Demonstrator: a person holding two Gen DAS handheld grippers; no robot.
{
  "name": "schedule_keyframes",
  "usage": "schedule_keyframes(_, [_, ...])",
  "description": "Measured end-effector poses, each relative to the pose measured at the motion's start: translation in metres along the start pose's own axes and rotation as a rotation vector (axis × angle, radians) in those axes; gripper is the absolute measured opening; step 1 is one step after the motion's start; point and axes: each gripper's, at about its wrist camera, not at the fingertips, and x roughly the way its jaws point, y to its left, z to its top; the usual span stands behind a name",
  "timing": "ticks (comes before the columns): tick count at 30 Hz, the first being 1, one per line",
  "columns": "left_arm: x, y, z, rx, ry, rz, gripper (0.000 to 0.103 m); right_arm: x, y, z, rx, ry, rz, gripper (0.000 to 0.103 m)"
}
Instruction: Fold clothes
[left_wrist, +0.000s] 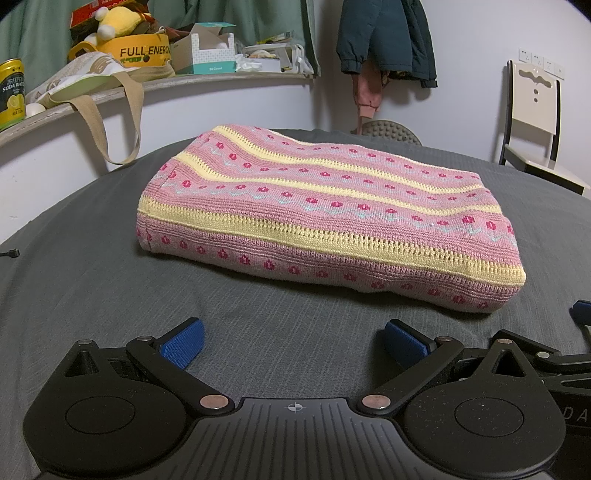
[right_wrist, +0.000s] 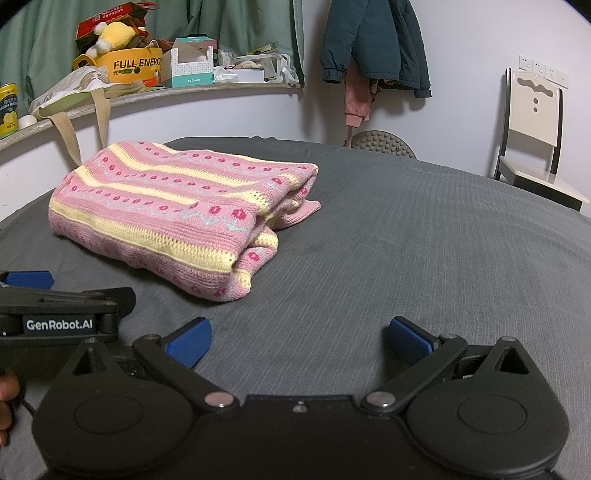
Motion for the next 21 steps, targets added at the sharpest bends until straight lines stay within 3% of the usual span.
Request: schedule_keyframes(21, [-0.0017,-0.0028,-0.0034,-0.003,0.001,0.001,0.103,-0.0026,0.0061,0.0029,-0.032,0.01,-0.029,0.103])
